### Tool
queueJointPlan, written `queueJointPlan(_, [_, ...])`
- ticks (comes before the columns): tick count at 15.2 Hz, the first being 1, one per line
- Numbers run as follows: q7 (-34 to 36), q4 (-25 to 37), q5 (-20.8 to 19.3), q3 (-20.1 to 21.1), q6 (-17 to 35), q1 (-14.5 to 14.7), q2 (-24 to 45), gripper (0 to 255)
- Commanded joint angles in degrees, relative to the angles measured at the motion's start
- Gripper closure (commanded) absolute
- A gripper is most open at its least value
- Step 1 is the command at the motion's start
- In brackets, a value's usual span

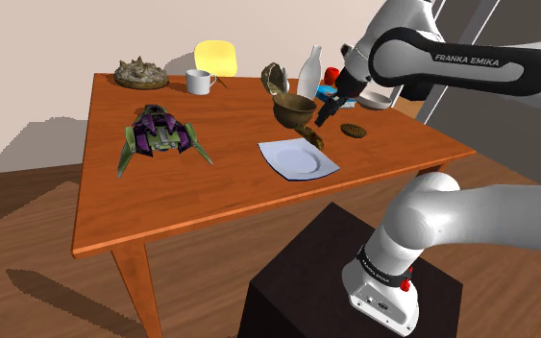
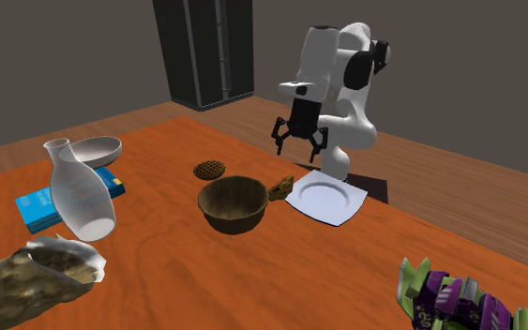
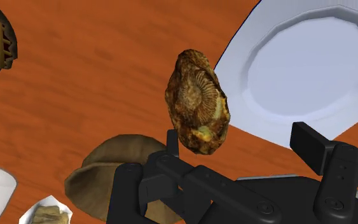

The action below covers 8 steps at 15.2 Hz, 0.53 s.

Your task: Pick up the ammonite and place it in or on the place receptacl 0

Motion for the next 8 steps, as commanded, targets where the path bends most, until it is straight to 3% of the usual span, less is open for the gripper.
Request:
queueJointPlan(1, [-1.58,-3.48,-1.72,-2.43,4.23,-1.63,-0.55,0])
queueJointPlan(3, [-2.91,-5.77,-3.11,-4.47,7.42,-3.04,-0.61,0])
queueJointPlan(8, [-2.79,-7.95,-3.74,-5.26,12.6,-3.1,2.39,0])
